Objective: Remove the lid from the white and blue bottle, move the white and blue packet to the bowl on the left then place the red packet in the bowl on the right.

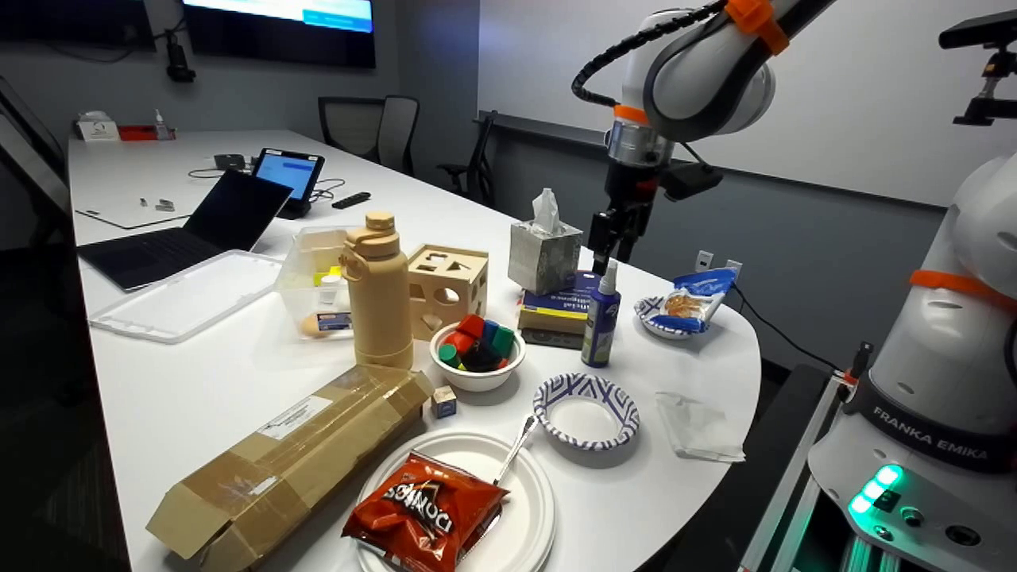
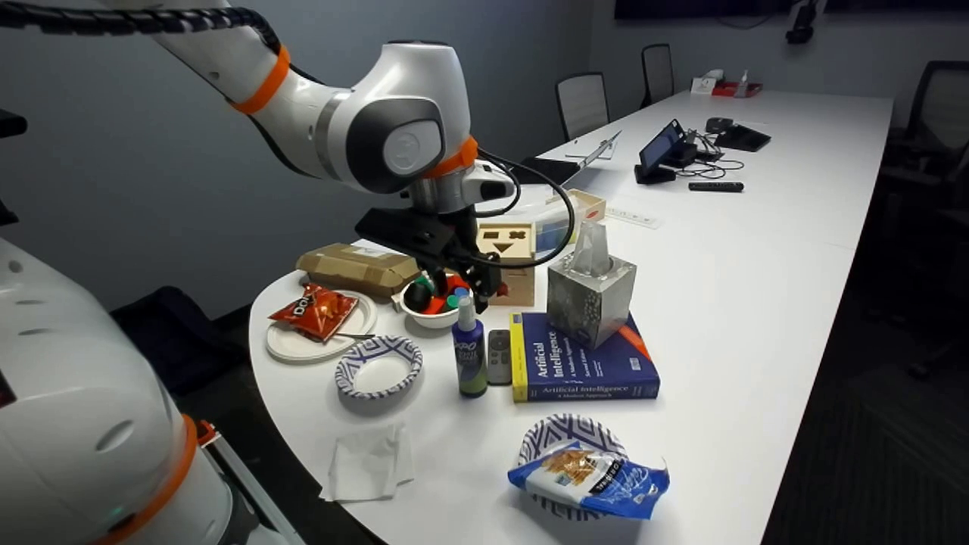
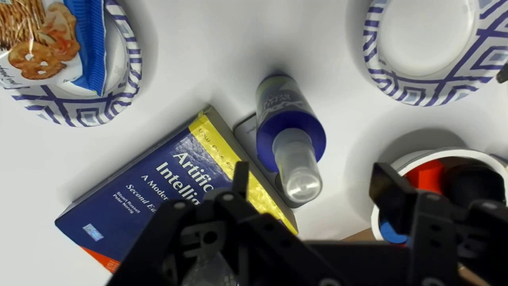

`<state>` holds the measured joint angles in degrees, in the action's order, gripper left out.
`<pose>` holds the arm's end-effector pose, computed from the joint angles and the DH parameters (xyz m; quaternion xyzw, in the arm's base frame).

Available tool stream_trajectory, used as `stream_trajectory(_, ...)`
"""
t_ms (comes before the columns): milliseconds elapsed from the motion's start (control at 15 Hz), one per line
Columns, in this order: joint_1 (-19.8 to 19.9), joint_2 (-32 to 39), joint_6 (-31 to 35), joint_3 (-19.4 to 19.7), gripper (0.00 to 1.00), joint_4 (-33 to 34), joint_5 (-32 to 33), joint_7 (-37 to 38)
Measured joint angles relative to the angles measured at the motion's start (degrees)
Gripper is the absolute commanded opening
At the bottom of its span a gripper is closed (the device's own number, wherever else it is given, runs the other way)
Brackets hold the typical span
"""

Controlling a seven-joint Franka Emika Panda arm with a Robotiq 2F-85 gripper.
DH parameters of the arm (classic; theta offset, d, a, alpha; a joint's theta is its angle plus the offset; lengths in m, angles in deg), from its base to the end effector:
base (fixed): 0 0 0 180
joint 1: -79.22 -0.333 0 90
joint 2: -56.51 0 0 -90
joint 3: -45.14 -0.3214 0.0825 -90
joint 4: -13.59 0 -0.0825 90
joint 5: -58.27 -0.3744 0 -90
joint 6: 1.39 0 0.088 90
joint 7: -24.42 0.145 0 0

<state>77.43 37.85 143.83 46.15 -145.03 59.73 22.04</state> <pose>0.3802 0.0055 0.2940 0.9982 0.0380 0.0458 0.0055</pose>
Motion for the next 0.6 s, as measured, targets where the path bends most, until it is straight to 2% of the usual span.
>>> stream_trajectory(400,0.00,0.07,0.00,-0.08,0.04,0.17,0.00,0.73)
stream_trajectory(600,0.00,0.11,0.00,-0.16,0.06,0.23,0.00,1.23)
